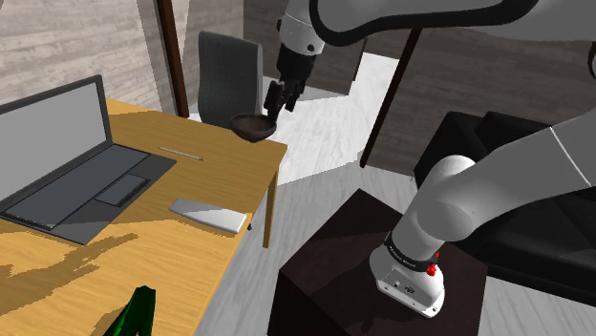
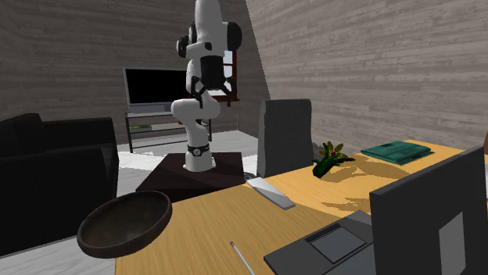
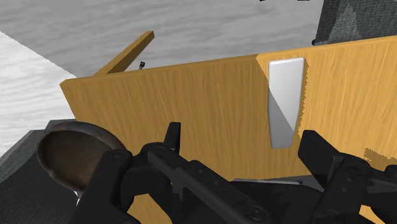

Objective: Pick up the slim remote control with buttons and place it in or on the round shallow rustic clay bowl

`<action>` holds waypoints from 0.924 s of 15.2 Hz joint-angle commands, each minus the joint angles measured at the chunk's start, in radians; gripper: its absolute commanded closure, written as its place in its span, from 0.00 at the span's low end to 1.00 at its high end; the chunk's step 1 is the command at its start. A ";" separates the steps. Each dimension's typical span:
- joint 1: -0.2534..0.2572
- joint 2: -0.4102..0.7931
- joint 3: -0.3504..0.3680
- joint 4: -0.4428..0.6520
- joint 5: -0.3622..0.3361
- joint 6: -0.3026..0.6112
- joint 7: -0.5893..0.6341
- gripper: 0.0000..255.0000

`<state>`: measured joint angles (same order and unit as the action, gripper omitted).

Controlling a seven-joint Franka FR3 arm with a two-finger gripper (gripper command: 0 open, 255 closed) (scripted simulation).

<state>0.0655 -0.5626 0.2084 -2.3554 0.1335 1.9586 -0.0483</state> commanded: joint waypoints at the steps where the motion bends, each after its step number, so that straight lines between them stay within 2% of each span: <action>1: 0.007 0.057 0.028 0.007 0.000 0.039 0.015 0.00; 8: 0.023 0.279 0.121 0.040 -0.033 0.183 0.074 0.00; 14: 0.037 0.494 0.187 0.106 -0.113 0.282 0.151 0.00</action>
<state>0.1024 -0.1098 0.3880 -2.2616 0.0378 2.2205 0.0927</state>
